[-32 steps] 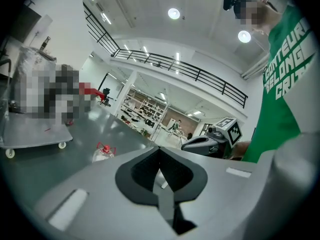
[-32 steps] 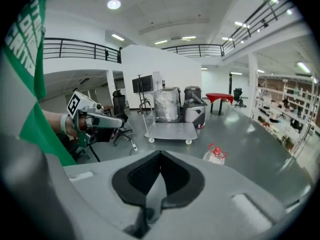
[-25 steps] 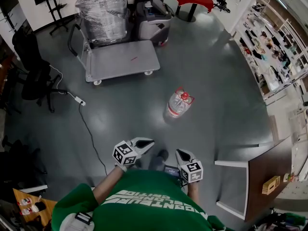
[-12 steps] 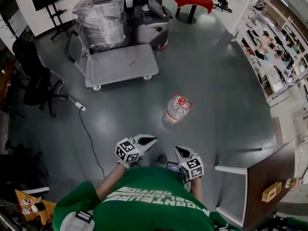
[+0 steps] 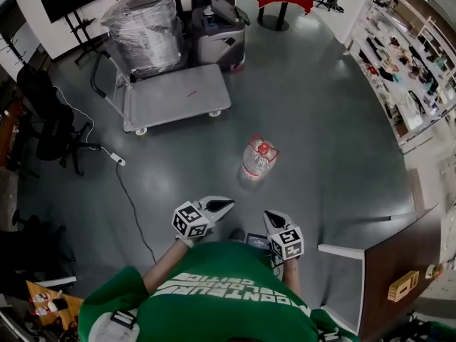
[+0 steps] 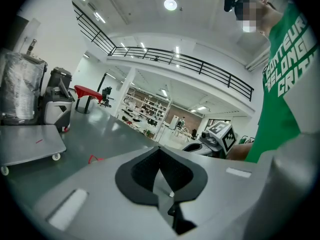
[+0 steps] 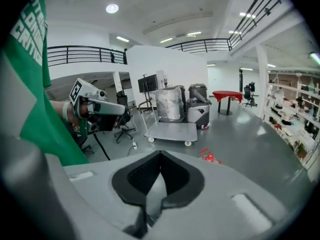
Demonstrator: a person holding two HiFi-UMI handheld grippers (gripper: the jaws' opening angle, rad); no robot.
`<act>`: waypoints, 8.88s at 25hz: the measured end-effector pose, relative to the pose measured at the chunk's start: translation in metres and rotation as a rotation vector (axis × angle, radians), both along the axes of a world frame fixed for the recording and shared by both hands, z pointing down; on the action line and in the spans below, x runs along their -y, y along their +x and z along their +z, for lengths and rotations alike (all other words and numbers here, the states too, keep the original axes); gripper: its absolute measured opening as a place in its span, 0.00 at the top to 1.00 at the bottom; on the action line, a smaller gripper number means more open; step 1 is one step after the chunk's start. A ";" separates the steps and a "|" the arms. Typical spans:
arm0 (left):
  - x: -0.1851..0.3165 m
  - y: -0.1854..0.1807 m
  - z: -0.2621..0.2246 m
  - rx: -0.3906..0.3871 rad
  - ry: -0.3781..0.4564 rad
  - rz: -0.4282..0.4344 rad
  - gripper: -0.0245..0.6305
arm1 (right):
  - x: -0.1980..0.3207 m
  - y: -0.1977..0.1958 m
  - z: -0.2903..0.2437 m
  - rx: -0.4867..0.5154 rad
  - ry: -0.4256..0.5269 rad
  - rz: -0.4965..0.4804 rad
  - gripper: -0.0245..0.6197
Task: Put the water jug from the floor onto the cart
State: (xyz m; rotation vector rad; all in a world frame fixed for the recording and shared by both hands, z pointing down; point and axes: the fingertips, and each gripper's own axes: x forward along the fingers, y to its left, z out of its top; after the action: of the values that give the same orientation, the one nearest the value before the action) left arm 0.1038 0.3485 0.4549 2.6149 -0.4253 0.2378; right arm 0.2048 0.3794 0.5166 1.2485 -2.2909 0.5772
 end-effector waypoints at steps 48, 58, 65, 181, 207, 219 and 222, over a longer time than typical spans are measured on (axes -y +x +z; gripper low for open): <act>0.044 0.088 0.020 -0.023 -0.103 0.211 0.95 | 0.020 0.081 0.016 -0.090 -0.101 0.149 0.97; 0.101 0.077 0.019 -0.025 -0.114 0.229 0.95 | 0.063 0.075 0.008 -0.128 -0.116 0.164 0.97; 0.149 0.050 0.020 -0.049 -0.102 0.194 0.95 | 0.095 0.054 0.012 -0.170 -0.140 0.123 0.97; 0.336 0.182 0.147 0.166 -0.247 0.274 0.94 | 0.365 0.189 0.138 -0.089 -0.205 0.002 0.97; 0.421 0.201 0.285 0.121 -0.398 0.260 0.94 | 0.412 0.190 0.277 -0.007 -0.312 0.132 0.97; 0.442 0.187 0.342 0.155 -0.444 0.264 0.94 | 0.432 0.187 0.334 0.026 -0.342 0.243 0.97; 0.445 0.183 0.352 0.149 -0.460 0.260 0.94 | 0.440 0.182 0.349 0.006 -0.349 0.241 0.97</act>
State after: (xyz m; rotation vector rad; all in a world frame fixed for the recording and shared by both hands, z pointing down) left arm 0.2863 -0.0962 0.8065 2.1975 -0.0625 0.5495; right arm 0.3864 -0.0605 0.8652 1.3498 -1.9458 1.0163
